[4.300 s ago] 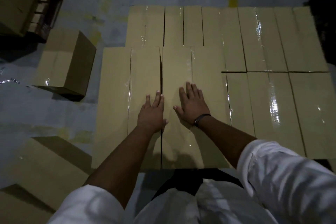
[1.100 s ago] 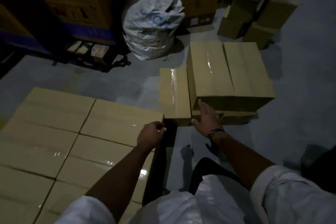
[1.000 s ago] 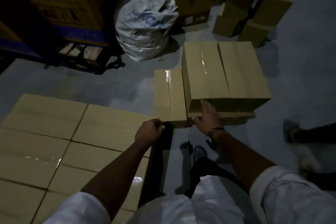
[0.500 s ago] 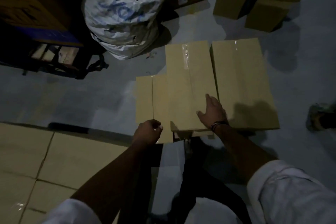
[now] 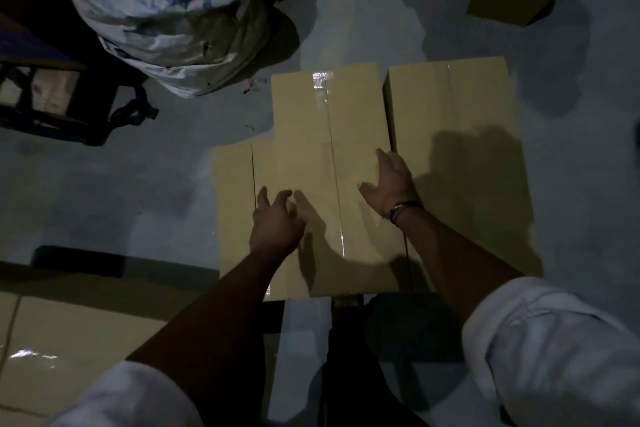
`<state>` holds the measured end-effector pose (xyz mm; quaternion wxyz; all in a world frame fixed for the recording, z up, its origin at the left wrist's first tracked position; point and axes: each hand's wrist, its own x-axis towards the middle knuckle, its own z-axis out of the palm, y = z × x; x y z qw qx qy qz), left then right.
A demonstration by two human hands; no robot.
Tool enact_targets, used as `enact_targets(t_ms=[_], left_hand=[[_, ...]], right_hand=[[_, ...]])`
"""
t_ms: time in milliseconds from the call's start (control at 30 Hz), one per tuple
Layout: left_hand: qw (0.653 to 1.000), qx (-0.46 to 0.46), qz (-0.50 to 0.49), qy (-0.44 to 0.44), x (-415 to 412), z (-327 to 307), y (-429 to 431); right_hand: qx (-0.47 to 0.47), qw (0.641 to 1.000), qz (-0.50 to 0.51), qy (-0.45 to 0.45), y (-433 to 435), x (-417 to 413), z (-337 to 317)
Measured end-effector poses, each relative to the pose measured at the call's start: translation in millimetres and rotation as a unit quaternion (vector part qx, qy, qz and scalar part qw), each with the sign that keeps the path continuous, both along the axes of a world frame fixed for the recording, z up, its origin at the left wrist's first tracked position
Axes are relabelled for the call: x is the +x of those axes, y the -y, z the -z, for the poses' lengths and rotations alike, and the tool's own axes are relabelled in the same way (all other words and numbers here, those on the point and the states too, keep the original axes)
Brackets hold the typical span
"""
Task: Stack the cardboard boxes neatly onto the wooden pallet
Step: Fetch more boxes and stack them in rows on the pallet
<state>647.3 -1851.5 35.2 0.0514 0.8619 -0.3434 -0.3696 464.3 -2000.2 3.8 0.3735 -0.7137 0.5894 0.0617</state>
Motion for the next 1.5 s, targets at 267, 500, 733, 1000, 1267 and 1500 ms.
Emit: enact_targets(t_ms=[267, 500, 733, 1000, 1267, 1500], left_hand=[[0.999, 0.006, -0.019, -0.037, 7, 32, 19], [0.999, -0.011, -0.009, -0.052, 14, 41, 6], [0.992, -0.027, -0.034, -0.122, 20, 44, 1], [0.988, -0.063, -0.098, -0.104, -3, -35, -63], [0.984, -0.097, -0.140, -0.056, 3, -139, -200], [0.975, -0.120, -0.179, 0.062, 11, -198, -394]], right_hand=[[-0.064, 0.994, -0.029, -0.078, 5, 4, 20], [-0.076, 0.994, -0.051, -0.066, -2, 10, 23], [-0.096, 0.988, -0.106, -0.056, -23, 20, 17], [-0.126, 0.976, -0.156, -0.085, -73, 37, -64], [-0.201, 0.949, -0.240, -0.027, -186, 85, -169], [-0.216, 0.917, -0.335, 0.024, -361, 132, -225]])
